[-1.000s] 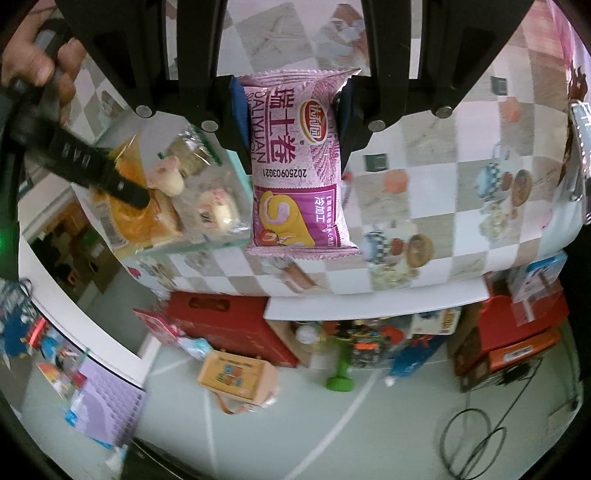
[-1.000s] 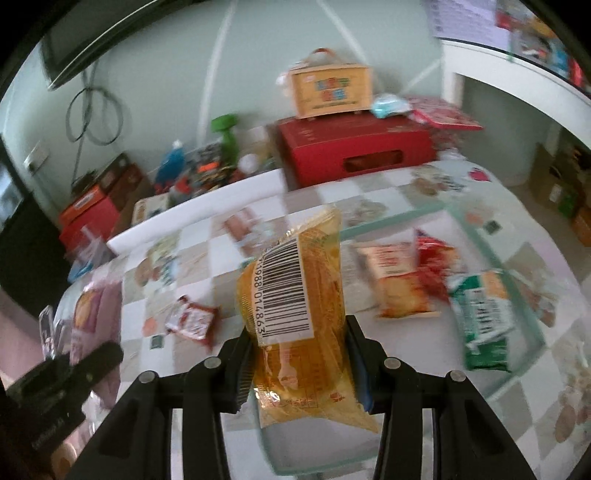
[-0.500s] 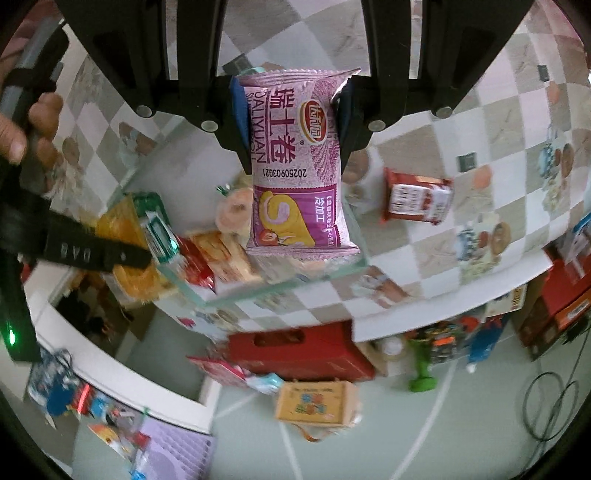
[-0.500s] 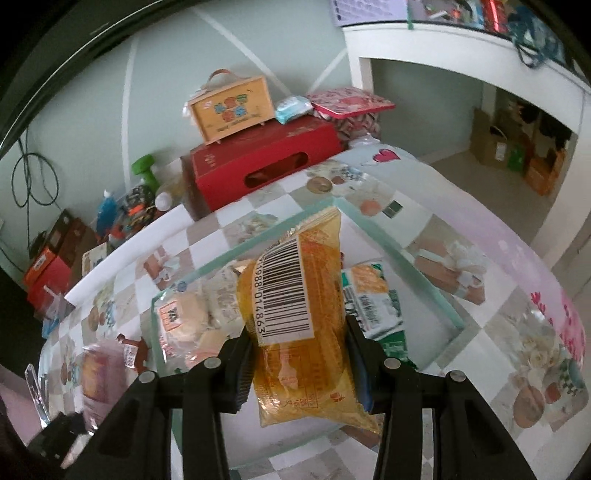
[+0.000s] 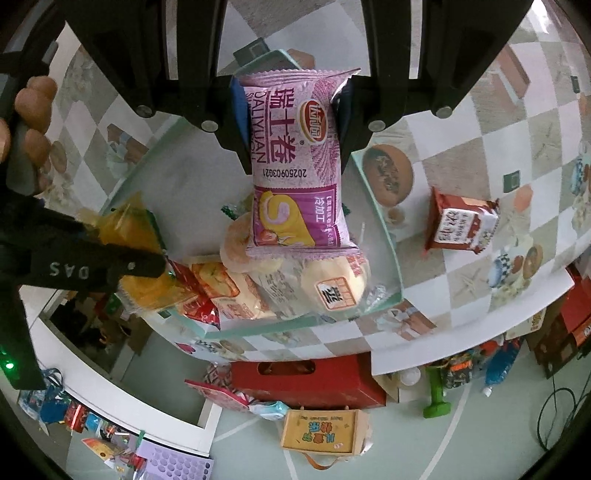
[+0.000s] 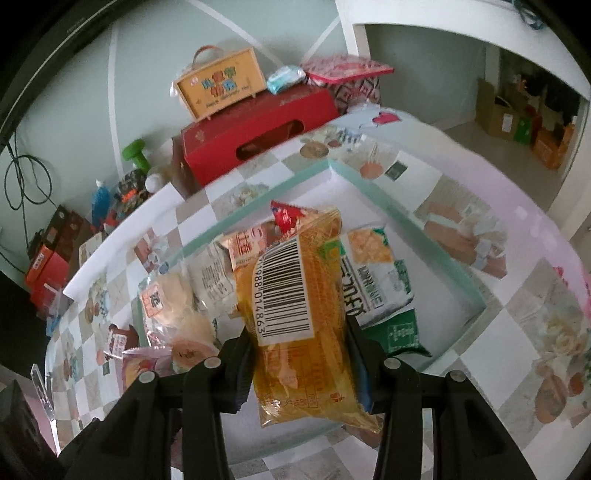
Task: Organize snacks
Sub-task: 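Lower both snacks into the tray and open both tools, then move both tools back toward the milk biscuit pack and red candy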
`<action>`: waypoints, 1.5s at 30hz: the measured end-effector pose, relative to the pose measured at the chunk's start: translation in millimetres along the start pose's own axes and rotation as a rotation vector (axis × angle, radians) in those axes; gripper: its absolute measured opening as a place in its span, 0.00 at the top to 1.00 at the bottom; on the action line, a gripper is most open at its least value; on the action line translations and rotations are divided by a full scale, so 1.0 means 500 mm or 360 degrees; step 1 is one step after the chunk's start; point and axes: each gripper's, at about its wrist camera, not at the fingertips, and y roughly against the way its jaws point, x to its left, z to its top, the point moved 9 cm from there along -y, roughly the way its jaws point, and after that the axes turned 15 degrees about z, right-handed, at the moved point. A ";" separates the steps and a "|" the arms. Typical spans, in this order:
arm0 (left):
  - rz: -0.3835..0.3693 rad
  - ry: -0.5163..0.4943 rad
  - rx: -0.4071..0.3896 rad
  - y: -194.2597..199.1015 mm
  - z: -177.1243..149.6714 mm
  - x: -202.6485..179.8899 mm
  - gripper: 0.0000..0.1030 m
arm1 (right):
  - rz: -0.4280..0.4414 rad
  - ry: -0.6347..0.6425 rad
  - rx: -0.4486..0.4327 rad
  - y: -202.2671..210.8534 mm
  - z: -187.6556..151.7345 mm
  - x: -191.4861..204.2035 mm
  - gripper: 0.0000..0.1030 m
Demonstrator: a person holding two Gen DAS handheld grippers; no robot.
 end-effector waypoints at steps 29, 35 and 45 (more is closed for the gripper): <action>-0.0064 0.0098 -0.0059 0.076 0.045 0.064 0.33 | -0.0059 0.0021 0.0008 0.013 0.002 0.022 0.41; 0.0088 0.0276 -0.0035 0.068 0.053 0.188 0.31 | -0.0068 0.0038 0.0037 0.001 -0.003 0.026 0.32; 0.0379 0.0516 0.0105 0.028 0.005 0.363 0.07 | 0.0029 0.0219 0.0073 -0.027 -0.018 0.110 0.14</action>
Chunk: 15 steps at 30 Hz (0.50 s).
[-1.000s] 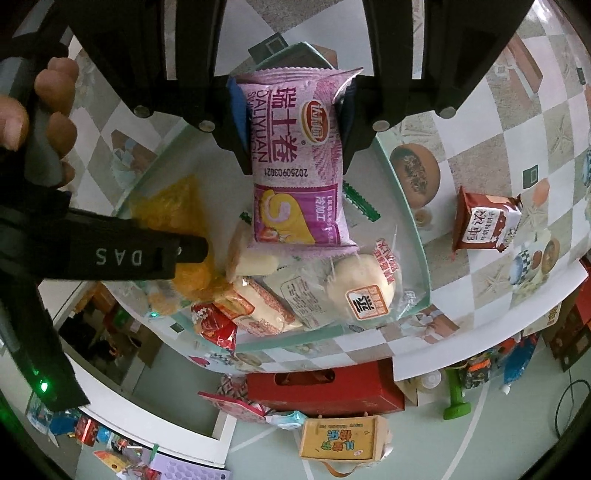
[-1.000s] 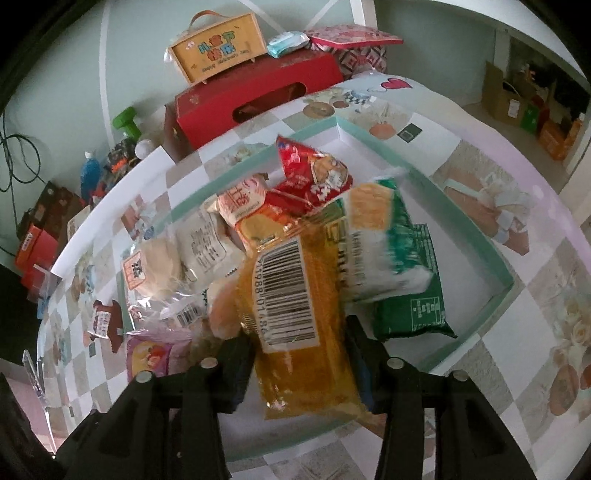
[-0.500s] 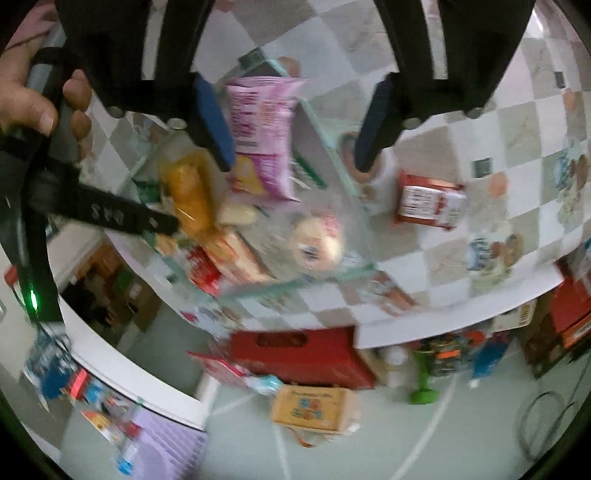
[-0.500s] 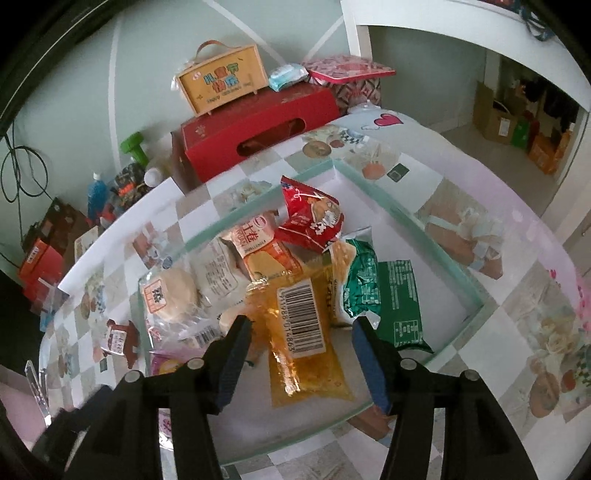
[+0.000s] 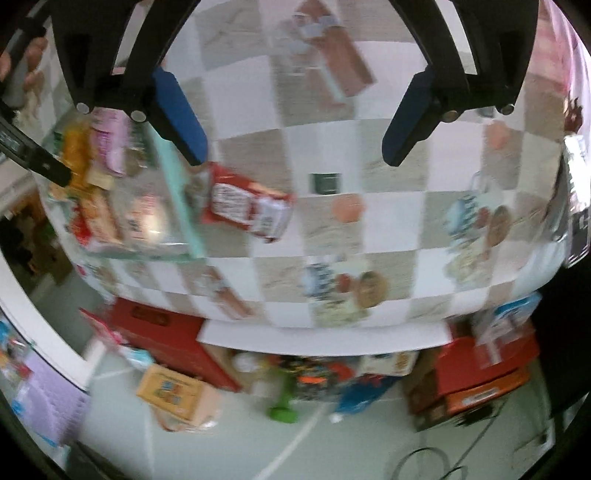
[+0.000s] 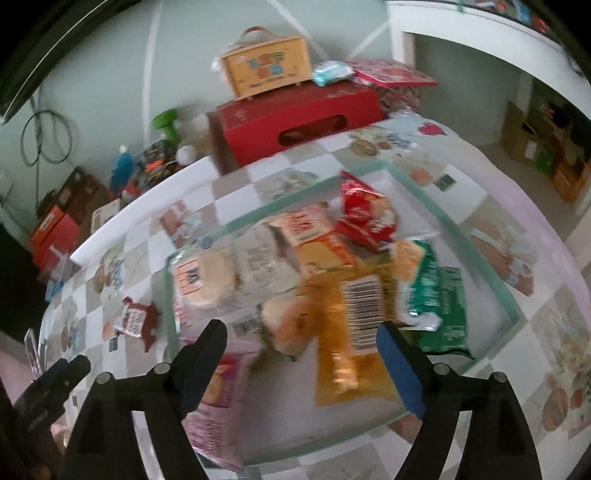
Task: Organize snacks
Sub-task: 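Move both tools back toward the milk biscuit pack and red candy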
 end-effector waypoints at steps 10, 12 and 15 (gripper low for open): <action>0.0179 0.0289 0.0032 -0.033 0.002 0.155 0.02 | 0.0127 0.0228 0.0002 -0.031 -0.013 0.115 0.00; 0.0215 0.0310 0.0040 -0.037 0.001 0.169 0.02 | 0.0153 0.0254 0.0012 -0.038 -0.018 0.132 0.00; 0.0235 0.0262 0.0023 -0.034 0.002 0.152 0.02 | 0.0200 0.0267 0.0019 -0.048 -0.023 0.151 0.00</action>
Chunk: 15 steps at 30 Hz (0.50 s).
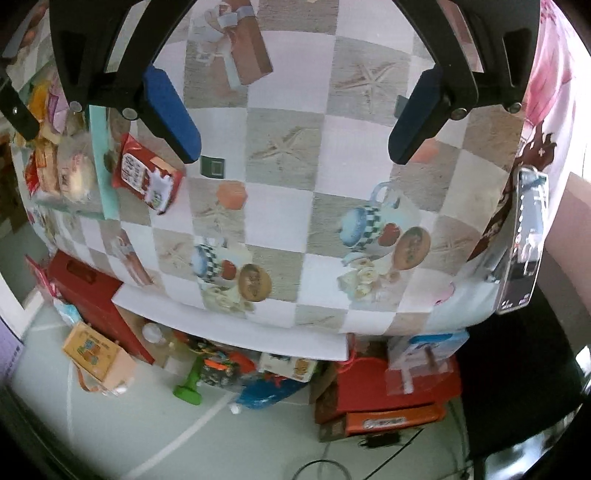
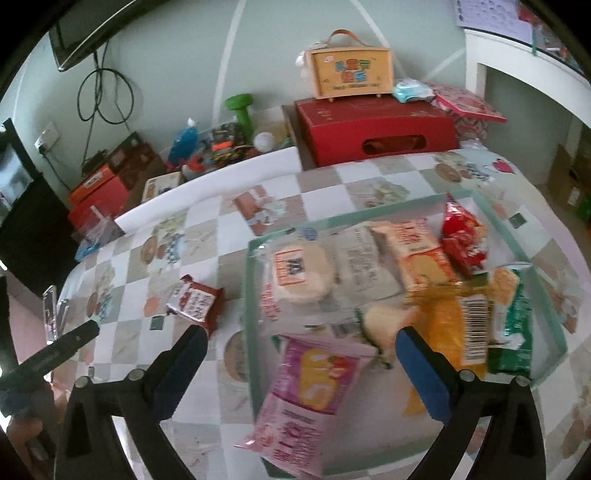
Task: Organize snacks
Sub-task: 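Move both tools back toward the milk biscuit pack and red candy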
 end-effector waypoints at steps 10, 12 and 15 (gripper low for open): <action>-0.0098 -0.0190 0.0041 0.006 -0.041 -0.098 0.02 | -0.0042 0.0008 0.0010 -0.023 -0.004 0.008 0.00; -0.0093 -0.0214 0.0073 0.001 -0.049 -0.097 0.02 | -0.0042 0.0014 0.0013 -0.027 -0.003 0.013 0.00; -0.0103 -0.0192 0.0092 -0.001 -0.050 -0.081 0.02 | -0.0002 0.0043 0.0022 -0.037 0.000 0.038 0.00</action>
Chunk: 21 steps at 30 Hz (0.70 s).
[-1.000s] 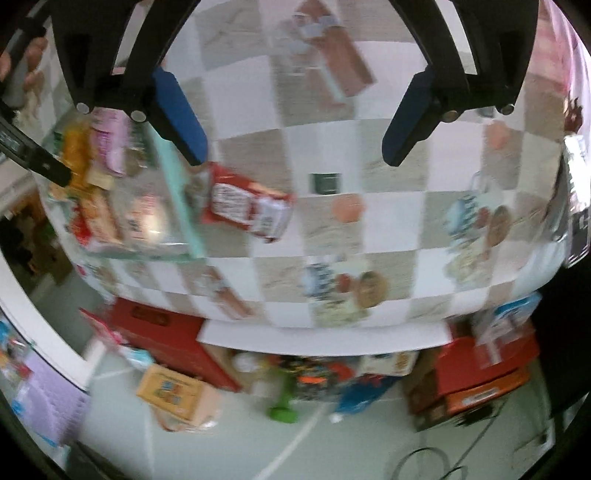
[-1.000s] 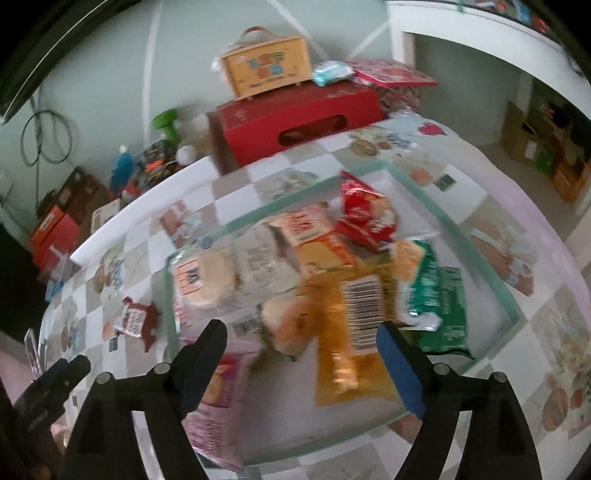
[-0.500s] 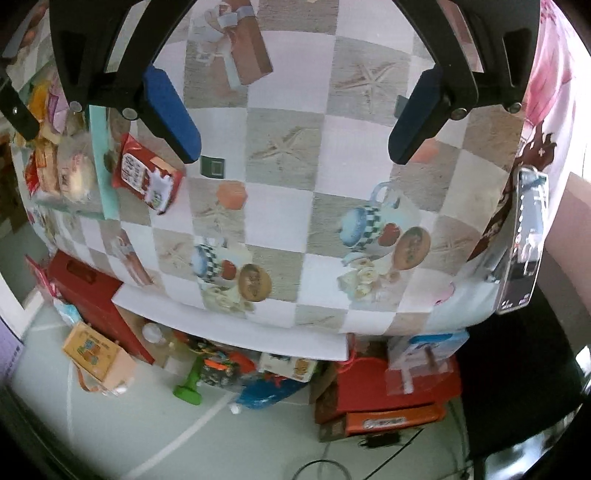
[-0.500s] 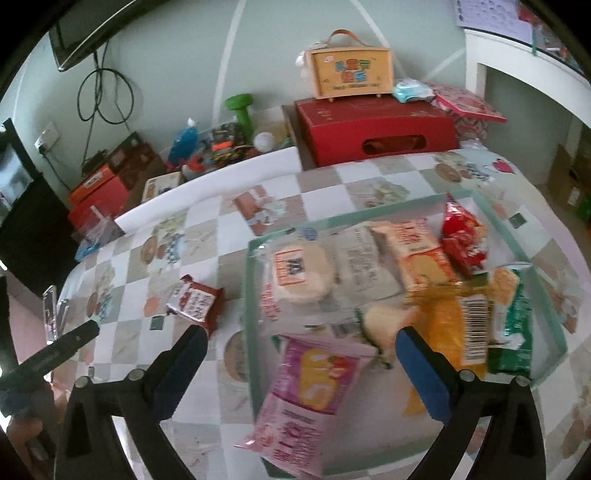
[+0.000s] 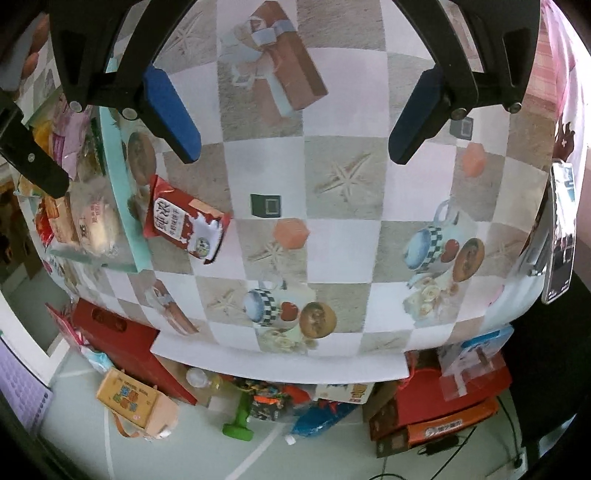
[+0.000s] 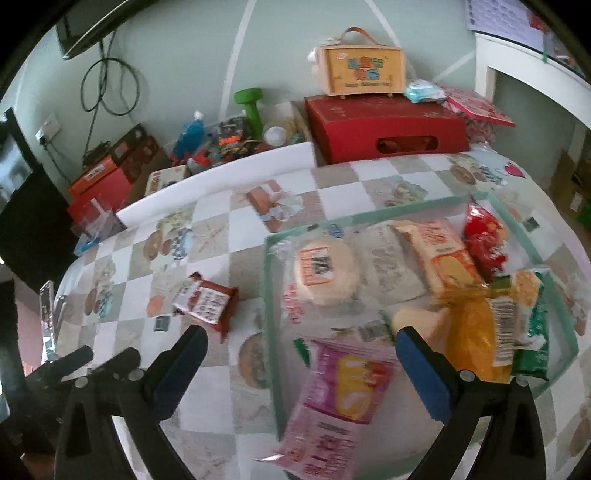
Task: Organize snacks
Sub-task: 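Move both tools back toward the milk biscuit pack and red candy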
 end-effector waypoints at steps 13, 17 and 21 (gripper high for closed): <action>0.0124 0.0181 0.0111 -0.044 -0.008 0.112 0.02 | 0.0217 0.0362 0.0261 -0.158 0.003 0.159 0.01; 0.0132 0.0249 0.0147 -0.059 -0.013 0.146 0.02 | 0.0166 0.0462 0.0317 -0.194 0.004 0.164 0.05; 0.0147 0.0278 0.0162 -0.065 -0.017 0.164 0.02 | 0.0118 0.0537 0.0372 -0.220 0.012 0.160 0.07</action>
